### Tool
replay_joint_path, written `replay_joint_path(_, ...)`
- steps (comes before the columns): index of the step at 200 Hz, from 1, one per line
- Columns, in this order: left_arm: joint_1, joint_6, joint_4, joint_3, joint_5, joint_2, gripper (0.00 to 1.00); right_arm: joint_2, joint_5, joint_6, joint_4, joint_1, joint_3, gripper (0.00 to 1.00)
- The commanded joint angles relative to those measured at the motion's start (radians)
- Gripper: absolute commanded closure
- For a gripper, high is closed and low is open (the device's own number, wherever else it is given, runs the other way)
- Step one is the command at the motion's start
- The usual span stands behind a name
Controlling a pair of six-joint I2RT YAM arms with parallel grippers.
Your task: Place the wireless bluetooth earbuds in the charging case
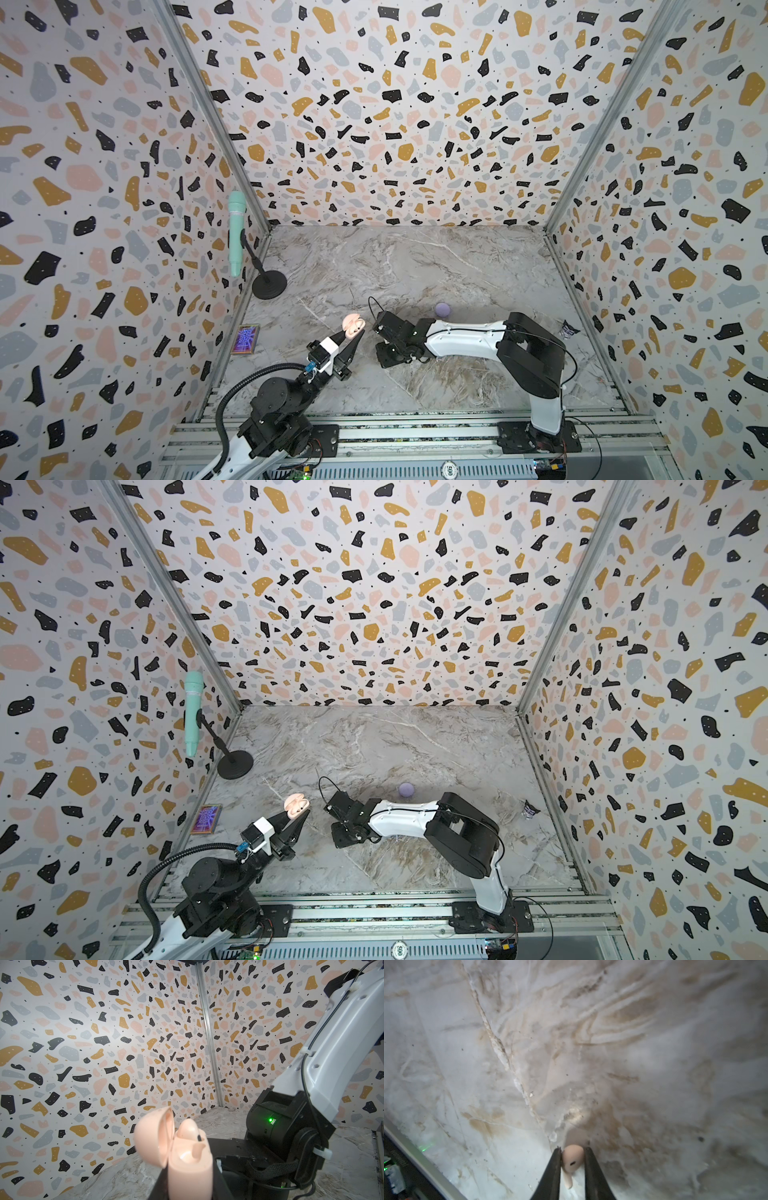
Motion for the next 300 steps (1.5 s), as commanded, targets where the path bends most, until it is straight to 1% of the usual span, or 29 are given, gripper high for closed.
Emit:
replay_joint_path(1,0.003,0.008,0.04,-0.003,-0.007,-0.007,1.0,-0.087,-0.08,0.033,0.063,-0.029,-0.061,0.79)
replay_joint_path(16,0.003,0.006,0.041,-0.003,-0.005,-0.005,1.0,-0.11,-0.078,0.04,0.07,-0.048,-0.098,0.79)
replay_joint_path(47,0.003,0.006,0.041,-0.003,-0.002,-0.005,1.0,-0.13,-0.001,0.035,0.018,-0.058,-0.113,0.79)
replay_joint_path(76,0.003,0.006,0.04,-0.002,-0.002,-0.005,1.0,-0.119,0.111,0.034,-0.069,-0.046,-0.081,0.79)
replay_joint_path(105,0.004,0.006,0.038,-0.001,-0.001,-0.006,1.0,-0.09,0.178,0.038,-0.137,-0.033,-0.049,0.79)
replay_joint_path(127,0.003,0.006,0.04,-0.003,0.0,-0.005,1.0,-0.067,0.265,0.048,-0.202,-0.009,-0.013,0.79)
replay_joint_path(177,0.003,0.006,0.04,-0.002,0.001,-0.005,1.0,-0.028,0.39,0.06,-0.3,0.033,0.055,0.79)
replay_joint_path(219,0.002,0.007,0.039,-0.002,-0.001,-0.006,1.0,-0.001,0.441,0.063,-0.357,0.051,0.097,0.79)
replay_joint_path(249,0.002,0.007,0.038,-0.002,0.001,-0.006,1.0,0.036,0.532,0.077,-0.441,0.078,0.151,0.79)
replay_joint_path(300,0.003,0.007,0.037,-0.002,0.001,-0.006,1.0,0.097,0.564,0.079,-0.498,0.099,0.2,0.78)
